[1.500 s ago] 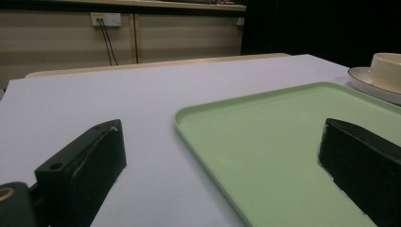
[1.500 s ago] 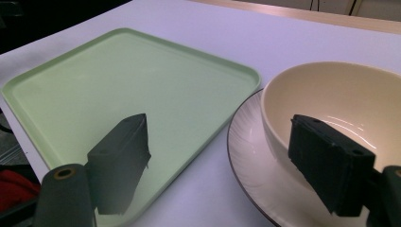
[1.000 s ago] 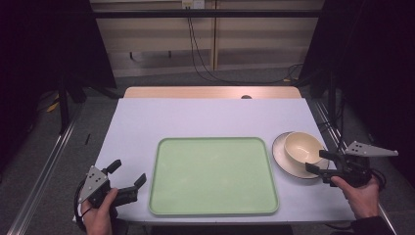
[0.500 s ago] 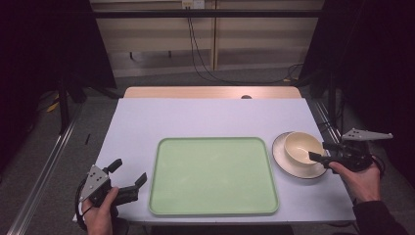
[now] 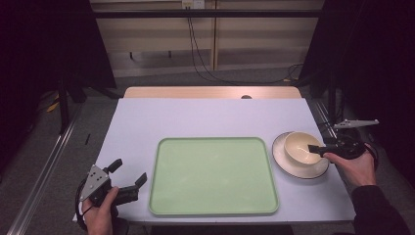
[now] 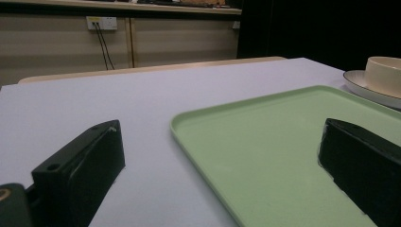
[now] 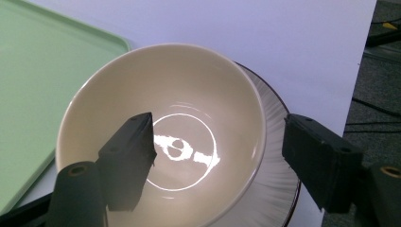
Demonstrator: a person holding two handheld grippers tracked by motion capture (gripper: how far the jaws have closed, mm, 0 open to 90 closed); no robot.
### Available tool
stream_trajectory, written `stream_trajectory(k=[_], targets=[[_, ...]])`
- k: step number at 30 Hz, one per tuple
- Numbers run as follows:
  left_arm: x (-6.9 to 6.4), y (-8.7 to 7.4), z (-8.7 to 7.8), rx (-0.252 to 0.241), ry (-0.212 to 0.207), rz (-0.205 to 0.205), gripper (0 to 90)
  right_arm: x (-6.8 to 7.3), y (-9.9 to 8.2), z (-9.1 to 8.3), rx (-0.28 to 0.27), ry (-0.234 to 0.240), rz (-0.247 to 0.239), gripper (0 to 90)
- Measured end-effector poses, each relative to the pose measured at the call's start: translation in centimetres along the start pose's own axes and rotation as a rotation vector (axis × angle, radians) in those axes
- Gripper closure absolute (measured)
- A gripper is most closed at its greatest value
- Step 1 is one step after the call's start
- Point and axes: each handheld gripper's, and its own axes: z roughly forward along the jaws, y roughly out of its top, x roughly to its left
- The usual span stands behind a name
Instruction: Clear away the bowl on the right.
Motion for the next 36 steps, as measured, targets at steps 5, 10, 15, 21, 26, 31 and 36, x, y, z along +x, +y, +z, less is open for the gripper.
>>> stream_trajectory(k=[5, 10, 15, 21, 26, 31, 36], targets=[[0.1, 0.0, 0.0, 0.001, -0.009, -0.005, 1.3, -0.5, 0.2, 1.0, 0.034, 0.017, 0.003, 33.5], [0.0, 0.0, 0.1, -0.002, -0.013, -0.011, 1.3, -0.8, 0.1, 1.9, 0.080, 0.017, 0.020, 41.1], [0.0, 0.0, 0.1, -0.001, -0.004, -0.014, 1.3, -0.6, 0.7, 2.7, 0.120, 0.001, 0.016, 45.8], [0.0, 0.0, 0.0, 0.002, 0.001, -0.008, 1.3, -0.7, 0.4, 3.9, 0.138, 0.025, 0.028, 49.2], [0.1, 0.0, 0.0, 0.010, -0.005, 0.000, 1.3, -1.2, 0.3, 3.9, 0.149, 0.023, 0.037, 56.3], [0.0, -0.1, 0.1, 0.010, -0.012, -0.002, 1.3, -1.4, 0.7, 4.2, 0.169, 0.022, 0.028, 62.4], [0.0, 0.0, 0.0, 0.014, -0.006, 0.005, 1.3, -1.7, 0.8, 4.3, 0.185, 0.011, 0.013, 71.2]])
